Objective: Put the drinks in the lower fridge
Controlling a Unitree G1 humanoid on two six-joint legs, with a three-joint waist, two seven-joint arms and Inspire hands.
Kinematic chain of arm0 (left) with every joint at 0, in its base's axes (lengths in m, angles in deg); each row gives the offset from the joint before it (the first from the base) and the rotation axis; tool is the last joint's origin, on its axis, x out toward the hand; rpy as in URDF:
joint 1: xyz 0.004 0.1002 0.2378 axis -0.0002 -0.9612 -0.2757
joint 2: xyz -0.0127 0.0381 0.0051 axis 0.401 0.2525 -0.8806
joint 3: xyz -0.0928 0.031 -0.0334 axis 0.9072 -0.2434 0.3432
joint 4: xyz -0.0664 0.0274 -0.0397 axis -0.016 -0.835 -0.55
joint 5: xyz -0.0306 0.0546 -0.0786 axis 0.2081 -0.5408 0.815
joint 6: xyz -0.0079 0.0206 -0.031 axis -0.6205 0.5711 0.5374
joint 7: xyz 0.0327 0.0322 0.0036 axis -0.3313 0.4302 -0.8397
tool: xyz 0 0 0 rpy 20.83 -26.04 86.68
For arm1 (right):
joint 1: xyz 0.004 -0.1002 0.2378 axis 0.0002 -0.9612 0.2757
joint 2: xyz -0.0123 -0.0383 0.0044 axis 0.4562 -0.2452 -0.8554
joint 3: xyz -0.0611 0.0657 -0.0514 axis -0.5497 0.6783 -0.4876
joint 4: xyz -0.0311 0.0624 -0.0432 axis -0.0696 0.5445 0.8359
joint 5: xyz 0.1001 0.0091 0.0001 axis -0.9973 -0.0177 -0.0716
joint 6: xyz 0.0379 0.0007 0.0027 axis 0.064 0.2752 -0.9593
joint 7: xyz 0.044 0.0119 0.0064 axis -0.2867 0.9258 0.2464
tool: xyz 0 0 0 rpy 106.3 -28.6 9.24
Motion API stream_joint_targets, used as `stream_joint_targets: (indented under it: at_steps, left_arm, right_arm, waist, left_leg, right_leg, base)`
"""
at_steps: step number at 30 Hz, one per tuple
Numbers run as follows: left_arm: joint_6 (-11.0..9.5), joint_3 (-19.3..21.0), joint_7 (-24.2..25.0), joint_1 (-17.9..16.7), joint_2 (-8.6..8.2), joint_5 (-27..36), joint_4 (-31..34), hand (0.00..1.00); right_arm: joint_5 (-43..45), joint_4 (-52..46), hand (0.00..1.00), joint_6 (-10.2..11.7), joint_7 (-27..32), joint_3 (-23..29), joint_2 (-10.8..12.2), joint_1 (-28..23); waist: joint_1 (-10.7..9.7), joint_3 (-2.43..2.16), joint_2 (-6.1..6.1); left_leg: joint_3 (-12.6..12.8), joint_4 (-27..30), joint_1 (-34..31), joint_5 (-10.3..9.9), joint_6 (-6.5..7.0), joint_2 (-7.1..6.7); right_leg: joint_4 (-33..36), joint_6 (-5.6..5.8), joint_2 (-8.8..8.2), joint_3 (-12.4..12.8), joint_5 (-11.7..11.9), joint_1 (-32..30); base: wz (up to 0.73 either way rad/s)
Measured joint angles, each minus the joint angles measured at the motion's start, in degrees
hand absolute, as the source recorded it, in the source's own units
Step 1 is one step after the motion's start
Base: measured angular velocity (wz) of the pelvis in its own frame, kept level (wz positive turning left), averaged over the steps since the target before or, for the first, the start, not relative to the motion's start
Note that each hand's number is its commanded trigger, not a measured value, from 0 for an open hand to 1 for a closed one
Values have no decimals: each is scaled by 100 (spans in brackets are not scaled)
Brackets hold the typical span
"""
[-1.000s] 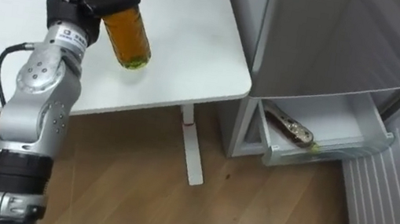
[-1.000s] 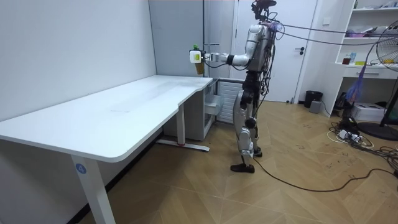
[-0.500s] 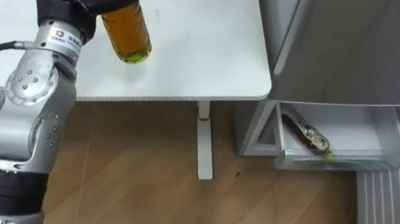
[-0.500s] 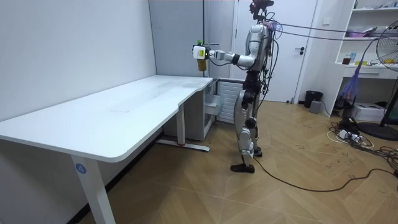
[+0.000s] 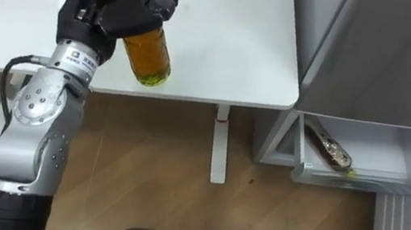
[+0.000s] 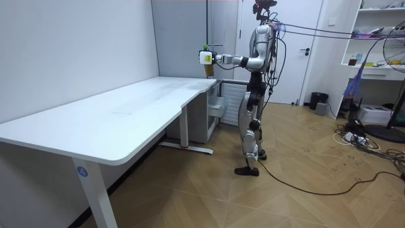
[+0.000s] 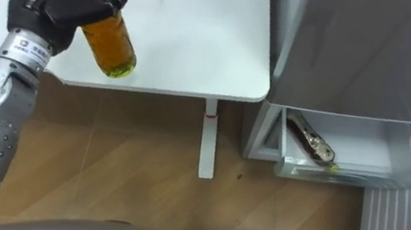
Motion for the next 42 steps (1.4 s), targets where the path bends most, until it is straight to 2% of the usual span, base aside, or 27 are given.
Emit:
stream_joint_targets:
  at_steps: [7, 9, 12, 16, 18, 21, 24, 29, 36, 40, 42]
  left_arm:
    - [1, -477, 53, -214, -183, 207, -116, 100]
    - [3, -714, 59, -243, -195, 209, -151, 100]
    - [2, -862, 68, -334, -191, 325, -170, 100]
    - [2, -912, 103, -335, -195, 328, -248, 100]
    - [2, -921, 180, -342, -200, 378, -311, 100]
    - [0, -987, 193, -349, -191, 462, -432, 100]
    - [0, -1034, 210, -350, -170, 474, -672, 100]
    - [0, -1037, 225, -353, -175, 469, -1037, 100]
    - [0, -1046, 226, -353, -147, 479, -1081, 100]
    - [-5, -1061, 256, -352, -161, 414, -1245, 100]
    - [-4, -1096, 269, -352, -175, 244, -1442, 100]
  right_arm:
    - [212, -42, 0, -19, 27, -431, -17, 227]
    - [213, -95, 0, -18, 75, -490, -26, 240]
    - [227, -242, 0, -17, 68, -660, -76, 243]
    - [244, -628, 0, 62, 16, -650, -71, 268]
    - [195, -886, 0, 231, -41, -654, 23, 312]
    - [89, -965, 0, 357, -223, -685, 165, 352]
    - [17, -1106, 0, 378, -380, -882, 192, 359]
    - [-77, -1396, 0, 359, -545, -898, 176, 362]
    - [-62, -1820, 0, 360, -1086, -887, 183, 377]
    - [-54, -2082, 0, 347, -1421, -885, 192, 358]
    - [-56, -2338, 0, 326, -1646, -886, 199, 334]
  waist:
    - [166, 3, -42]
    - [169, 6, -45]
    - [193, 10, -53]
    - [189, 27, -80]
    - [188, 29, -84]
    - [207, 21, -95]
    - [207, 14, -85]
    - [201, 10, -90]
    - [170, 3, -83]
    - [147, 12, -99]
    - [143, 31, -129]
  left_leg:
    - [-100, 54, -69, 7, 7, -28]
    - [-204, 118, -154, 8, 8, -45]
    - [-211, 120, -155, 21, 13, -48]
    - [-211, 156, -183, 32, 13, -47]
    - [-228, 193, -226, 33, 15, -49]
    - [-253, 202, -229, 37, 21, -56]
    - [-269, 206, -237, 44, 30, -68]
    - [-267, 209, -242, 51, 42, -87]
    - [-241, 212, -231, 52, 44, -89]
    - [-233, 212, -234, 53, 49, -98]
    - [-224, 207, -254, 55, 51, -97]
  right_leg:
    - [-5, 0, -1, -11, 0, 8]
    - [-9, 0, 0, -128, 0, 3]
    - [-2, 0, -2, -137, 0, 10]
    - [-8, 1, -3, -136, -1, -2]
    - [-17, 1, -1, -136, -1, -7]
    - [-6, 1, -3, -146, -1, 11]
    - [2, 1, -10, -145, -1, 46]
    - [10, 1, -30, -150, -1, 46]
    - [15, 1, -43, -151, -1, 42]
    - [15, 1, -55, -144, -1, 18]
    - [16, 1, -55, -127, -1, 9]
  base:
    - [8]
    - [21]
    - [4]
    - [0]
    - [5]
    - [5]
    - [4]
    - [0]
    - [0]
    - [0]
    - [0]
